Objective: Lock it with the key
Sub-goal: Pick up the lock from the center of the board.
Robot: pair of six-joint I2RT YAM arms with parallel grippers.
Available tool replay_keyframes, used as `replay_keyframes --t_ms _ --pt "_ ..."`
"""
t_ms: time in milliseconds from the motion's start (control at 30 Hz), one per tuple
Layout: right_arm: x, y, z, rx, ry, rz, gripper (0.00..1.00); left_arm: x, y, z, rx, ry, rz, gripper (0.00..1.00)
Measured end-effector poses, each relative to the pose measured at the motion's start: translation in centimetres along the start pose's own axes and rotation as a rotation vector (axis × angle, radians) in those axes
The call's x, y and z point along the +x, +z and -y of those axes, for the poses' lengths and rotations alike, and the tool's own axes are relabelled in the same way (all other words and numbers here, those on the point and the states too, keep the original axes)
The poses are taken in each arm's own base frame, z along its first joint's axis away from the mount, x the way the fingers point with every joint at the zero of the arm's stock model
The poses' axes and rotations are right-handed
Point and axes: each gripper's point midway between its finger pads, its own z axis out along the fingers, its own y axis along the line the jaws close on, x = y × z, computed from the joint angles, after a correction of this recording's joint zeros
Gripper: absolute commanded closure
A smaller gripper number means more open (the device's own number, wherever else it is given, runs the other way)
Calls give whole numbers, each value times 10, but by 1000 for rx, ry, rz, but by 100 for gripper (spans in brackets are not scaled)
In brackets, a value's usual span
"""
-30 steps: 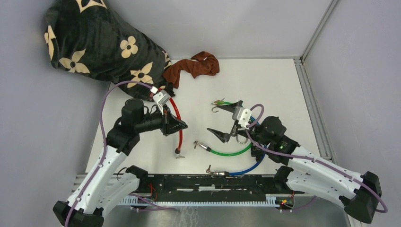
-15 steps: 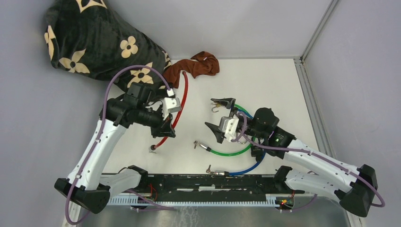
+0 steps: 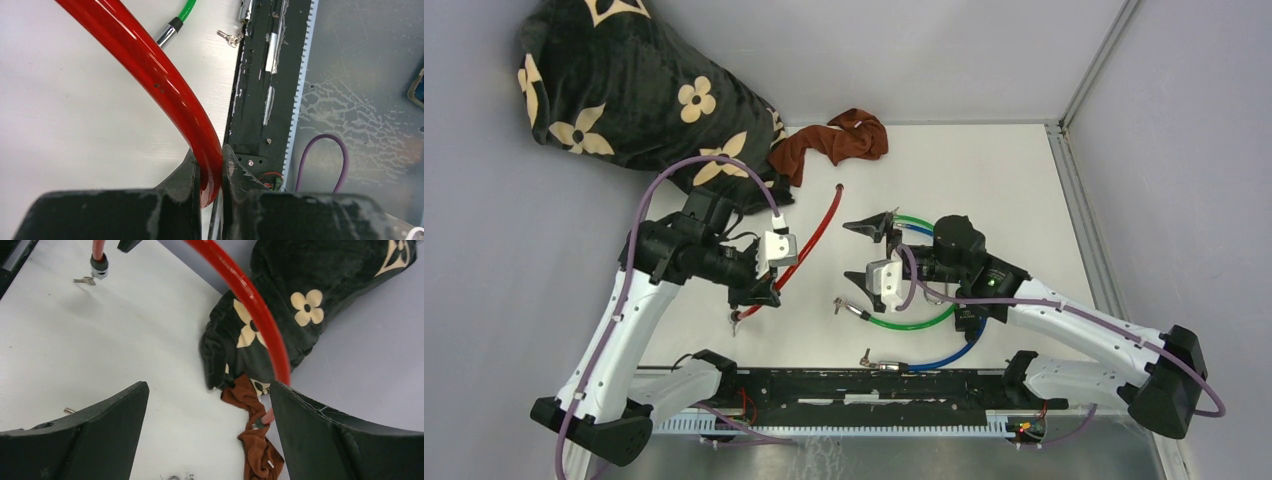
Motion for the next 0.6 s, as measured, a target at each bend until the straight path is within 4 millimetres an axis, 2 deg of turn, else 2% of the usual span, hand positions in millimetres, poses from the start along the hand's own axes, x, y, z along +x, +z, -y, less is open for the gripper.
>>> replay_keyframes --t_ms 133,233,500,600 --pt "12 6 -9 -31 38 -17 4 0 -3 3 -8 58 13 98" --pt "21 8 -6 -22 73 -29 3 -1 -5 5 -12 94 21 98" --pt "30 1 26 68 105 -11 5 -1 -2 10 22 129 37 98" --pt "29 8 39 75 100 1 9 -1 -1 11 32 136 43 98"
